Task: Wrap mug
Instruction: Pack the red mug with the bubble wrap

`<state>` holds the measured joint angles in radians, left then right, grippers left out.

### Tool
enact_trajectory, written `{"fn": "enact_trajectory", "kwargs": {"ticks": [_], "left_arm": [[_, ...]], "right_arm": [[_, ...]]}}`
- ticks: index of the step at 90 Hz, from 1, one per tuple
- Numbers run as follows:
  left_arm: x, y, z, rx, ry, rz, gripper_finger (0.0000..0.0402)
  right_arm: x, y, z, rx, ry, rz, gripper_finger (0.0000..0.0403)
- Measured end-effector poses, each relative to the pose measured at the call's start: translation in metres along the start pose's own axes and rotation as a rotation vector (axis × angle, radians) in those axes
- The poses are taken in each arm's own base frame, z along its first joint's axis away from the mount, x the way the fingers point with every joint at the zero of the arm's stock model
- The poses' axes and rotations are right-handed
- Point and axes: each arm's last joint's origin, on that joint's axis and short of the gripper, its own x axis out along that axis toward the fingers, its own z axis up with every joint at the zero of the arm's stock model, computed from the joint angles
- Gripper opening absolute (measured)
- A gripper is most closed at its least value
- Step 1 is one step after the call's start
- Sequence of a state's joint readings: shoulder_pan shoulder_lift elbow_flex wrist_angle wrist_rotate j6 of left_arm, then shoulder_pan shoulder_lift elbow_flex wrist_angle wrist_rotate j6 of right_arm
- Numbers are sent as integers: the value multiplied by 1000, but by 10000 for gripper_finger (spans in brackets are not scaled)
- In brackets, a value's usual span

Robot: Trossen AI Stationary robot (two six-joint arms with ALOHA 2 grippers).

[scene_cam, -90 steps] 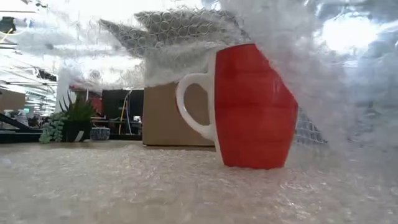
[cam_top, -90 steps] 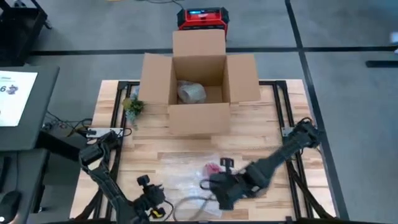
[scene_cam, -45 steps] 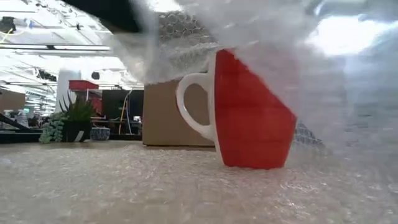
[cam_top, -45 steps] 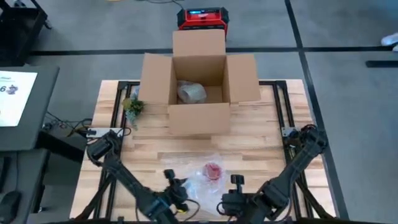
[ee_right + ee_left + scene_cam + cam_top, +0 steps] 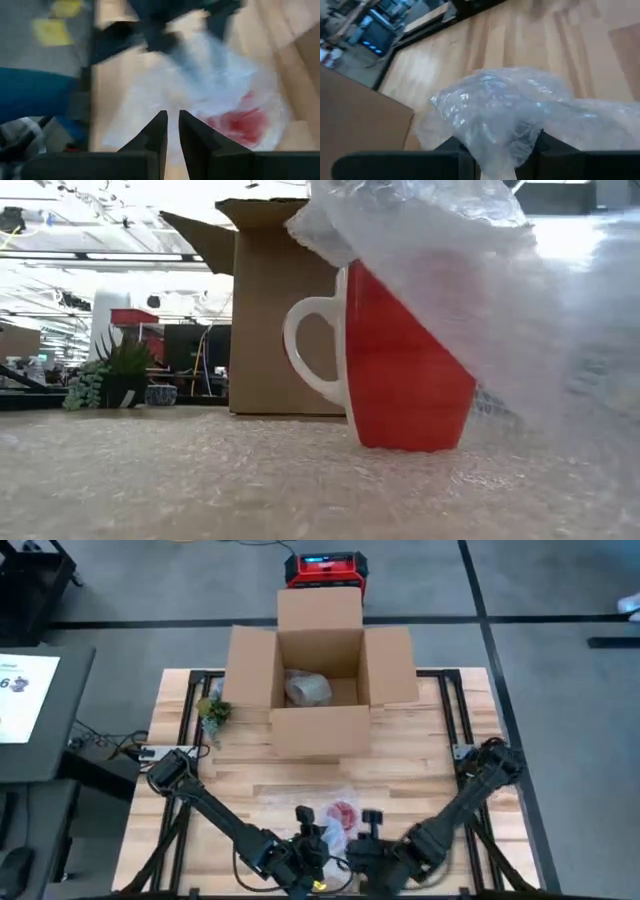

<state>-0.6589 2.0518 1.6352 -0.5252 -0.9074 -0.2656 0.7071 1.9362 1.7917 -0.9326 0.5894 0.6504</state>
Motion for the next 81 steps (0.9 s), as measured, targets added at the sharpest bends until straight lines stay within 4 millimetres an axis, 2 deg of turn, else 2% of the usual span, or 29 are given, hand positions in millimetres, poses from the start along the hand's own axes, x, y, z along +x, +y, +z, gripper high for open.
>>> {"fn": "enact_trajectory", "kwargs": {"ticks": [10, 25, 54, 70, 81], "left_arm": [[1, 1, 0, -3, 5, -7, 56], [3, 2, 1, 19, 7, -7, 56], [-2, -2, -4, 100, 28, -41, 70], [-16, 2, -4, 115, 119, -53, 106], [-30, 8, -1, 82, 185, -32, 117]], "right_arm": [[10, -11, 5, 15, -21, -61, 38], [24, -14, 11, 8, -14, 38, 38], [57, -37, -3, 76, 103, -2, 38], [71, -47, -12, 150, 164, -7, 38], [76, -55, -10, 201, 220, 27, 38]]}}
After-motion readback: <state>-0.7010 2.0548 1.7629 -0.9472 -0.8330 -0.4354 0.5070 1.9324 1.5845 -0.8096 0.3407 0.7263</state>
